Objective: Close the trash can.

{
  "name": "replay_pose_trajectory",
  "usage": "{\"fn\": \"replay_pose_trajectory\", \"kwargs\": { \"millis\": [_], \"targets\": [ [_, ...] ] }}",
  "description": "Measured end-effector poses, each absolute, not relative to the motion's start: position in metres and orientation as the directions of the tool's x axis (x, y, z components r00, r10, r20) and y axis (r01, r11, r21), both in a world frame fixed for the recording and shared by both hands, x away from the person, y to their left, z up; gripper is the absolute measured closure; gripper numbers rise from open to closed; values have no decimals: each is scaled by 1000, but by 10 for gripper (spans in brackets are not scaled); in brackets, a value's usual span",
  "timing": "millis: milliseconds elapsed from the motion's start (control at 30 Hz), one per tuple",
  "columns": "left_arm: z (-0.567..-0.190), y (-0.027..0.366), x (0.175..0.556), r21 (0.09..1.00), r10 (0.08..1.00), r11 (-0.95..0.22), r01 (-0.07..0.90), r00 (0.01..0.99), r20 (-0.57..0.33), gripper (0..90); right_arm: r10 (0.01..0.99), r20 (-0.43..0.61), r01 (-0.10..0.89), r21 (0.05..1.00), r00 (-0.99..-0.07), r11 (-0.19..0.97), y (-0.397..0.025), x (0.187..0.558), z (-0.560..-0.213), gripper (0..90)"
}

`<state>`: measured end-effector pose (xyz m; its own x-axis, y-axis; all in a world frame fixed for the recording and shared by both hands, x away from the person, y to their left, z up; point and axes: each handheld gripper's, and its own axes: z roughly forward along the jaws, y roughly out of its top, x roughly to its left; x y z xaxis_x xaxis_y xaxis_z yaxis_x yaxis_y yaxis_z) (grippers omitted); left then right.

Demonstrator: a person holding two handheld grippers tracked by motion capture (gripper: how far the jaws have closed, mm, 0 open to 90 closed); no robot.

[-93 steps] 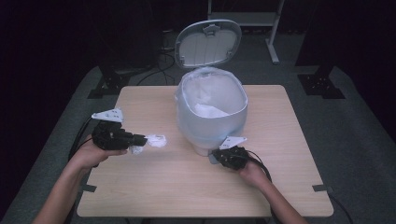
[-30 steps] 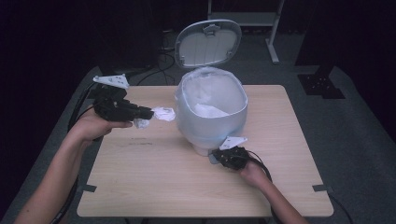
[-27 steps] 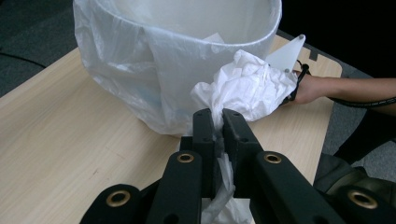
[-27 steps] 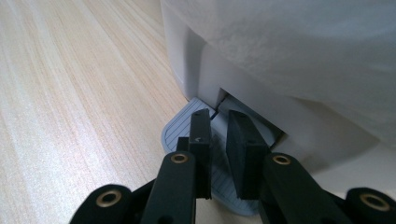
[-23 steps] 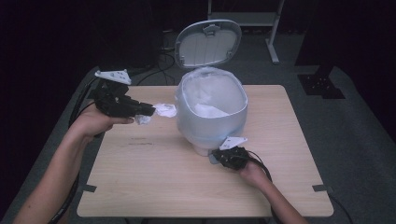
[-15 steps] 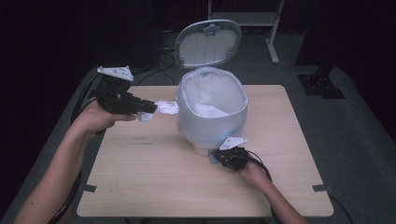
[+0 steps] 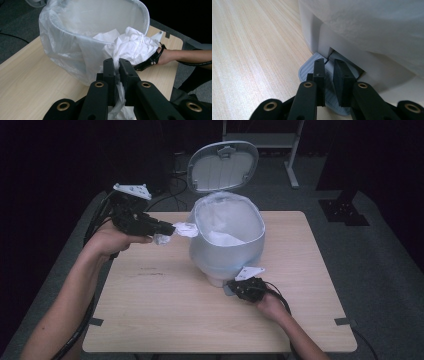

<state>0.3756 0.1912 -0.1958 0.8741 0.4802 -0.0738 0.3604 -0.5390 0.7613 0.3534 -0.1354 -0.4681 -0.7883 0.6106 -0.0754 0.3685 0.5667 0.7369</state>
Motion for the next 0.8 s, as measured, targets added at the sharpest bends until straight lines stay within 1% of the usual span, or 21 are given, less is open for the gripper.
{"fn": "replay_pose_trajectory", "kwargs": {
  "millis": [800],
  "targets": [
    [-185,149,389,750,445,-575,327,894,-48,844,614,-66,376,738,-787,561,-136,353,-468,794]
  ]
}}
